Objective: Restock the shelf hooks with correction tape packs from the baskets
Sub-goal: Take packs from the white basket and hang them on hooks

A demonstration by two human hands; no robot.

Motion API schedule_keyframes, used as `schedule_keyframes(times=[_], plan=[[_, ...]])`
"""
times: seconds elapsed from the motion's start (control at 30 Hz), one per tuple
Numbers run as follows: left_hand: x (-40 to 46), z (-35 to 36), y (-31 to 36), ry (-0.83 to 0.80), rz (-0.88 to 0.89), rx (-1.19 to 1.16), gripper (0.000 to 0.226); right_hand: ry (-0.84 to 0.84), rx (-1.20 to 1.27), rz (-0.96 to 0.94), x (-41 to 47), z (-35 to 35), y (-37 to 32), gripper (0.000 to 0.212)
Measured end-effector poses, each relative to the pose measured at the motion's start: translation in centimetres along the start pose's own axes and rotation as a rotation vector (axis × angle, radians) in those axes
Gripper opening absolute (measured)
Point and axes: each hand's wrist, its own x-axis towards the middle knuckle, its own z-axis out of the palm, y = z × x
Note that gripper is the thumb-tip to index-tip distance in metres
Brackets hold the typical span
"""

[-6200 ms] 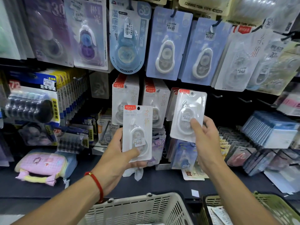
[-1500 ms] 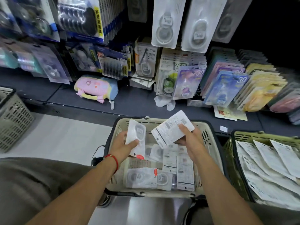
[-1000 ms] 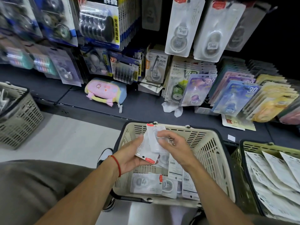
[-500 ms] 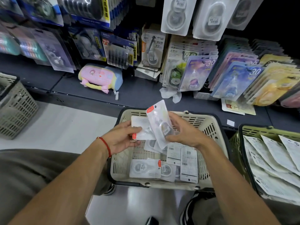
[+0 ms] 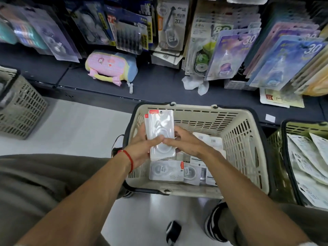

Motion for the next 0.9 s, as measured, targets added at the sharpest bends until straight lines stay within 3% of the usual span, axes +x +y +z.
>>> schedule_keyframes(times=[0.07,0.13,0.2,0.3,0.37,0.5,0.6,0.8,0.9], plan=[[0.1,-0.6,-0.6,0.132,0.008,0.113,0.057,0.018,-0.017,0.085,1.0,-0.4,2.5,0.044],[0.2,-1.3,-1.3,0.177,0.021,0.232,0.057,0.043,-0.502,0.170,1.9,-0.8,5.8,0.042],[0.2,-1.8,-2.0,0.201,0.021,0.316,0.058,-0.056,-0.888,0.237,2.5,0.2,8.8,0.047],[0.1,-2.0,-2.1,0.196,0.032,0.385,0.062,-0.197,-0.993,0.251,3.1,1.9,10.7,0.044],[0.2,-2.0,-1.9,0.183,0.067,0.424,0.061,-0.198,-0.941,0.225,3.5,2.2,10.9,0.042],[0.3,-2.0,-1.6,0.195,0.186,0.514,0.066,-0.095,-0.374,0.154,2.8,-0.3,8.5,0.020],[0.8,-1.9,-1.3,0.207,0.241,0.528,0.072,-0.012,-0.132,0.012,0.7,-4.4,5.2,0.017],[1.2,0.3,-1.0,0.083,0.105,0.460,0.079,-0.036,-0.184,-0.148,-2.5,-6.7,-0.4,0.010],[1.0,1.9,-1.0,0.056,0.035,0.259,0.065,0.115,-0.201,-0.196,-1.7,-4.7,-0.8,0.009]])
